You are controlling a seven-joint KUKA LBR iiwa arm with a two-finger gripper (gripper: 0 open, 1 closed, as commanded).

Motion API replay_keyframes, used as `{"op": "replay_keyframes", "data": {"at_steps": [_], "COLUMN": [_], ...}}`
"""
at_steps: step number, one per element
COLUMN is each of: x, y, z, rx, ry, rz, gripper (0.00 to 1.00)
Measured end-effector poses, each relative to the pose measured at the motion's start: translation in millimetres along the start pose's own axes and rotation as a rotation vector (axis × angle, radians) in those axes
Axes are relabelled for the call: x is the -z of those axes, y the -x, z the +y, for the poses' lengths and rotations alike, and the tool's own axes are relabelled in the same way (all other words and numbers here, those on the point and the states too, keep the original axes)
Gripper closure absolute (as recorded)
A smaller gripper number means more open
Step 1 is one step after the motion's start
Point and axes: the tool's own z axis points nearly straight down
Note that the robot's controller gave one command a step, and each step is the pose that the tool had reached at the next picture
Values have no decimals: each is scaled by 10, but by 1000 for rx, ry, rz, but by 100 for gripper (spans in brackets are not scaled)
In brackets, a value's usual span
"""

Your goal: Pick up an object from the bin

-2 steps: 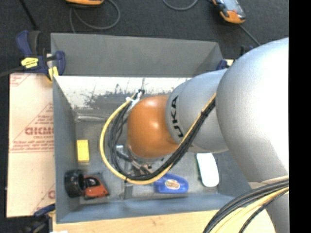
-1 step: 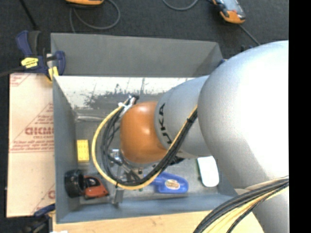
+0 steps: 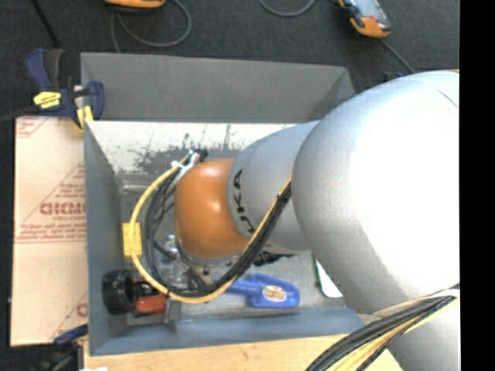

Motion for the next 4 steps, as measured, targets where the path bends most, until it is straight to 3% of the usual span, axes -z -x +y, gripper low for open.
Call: {"op": "replay_keyframes", "data": {"at_steps": [1,2,3,4], "x": [-9,0,5,22], "y": [-8,-65,-143,-175], "z": [181,288,325,426], "rx": [315,392,77,275], "ry": [2,4,5,4], "rz": [-7,-11,-9,-16], "gripper": [0,0,0,0]}}
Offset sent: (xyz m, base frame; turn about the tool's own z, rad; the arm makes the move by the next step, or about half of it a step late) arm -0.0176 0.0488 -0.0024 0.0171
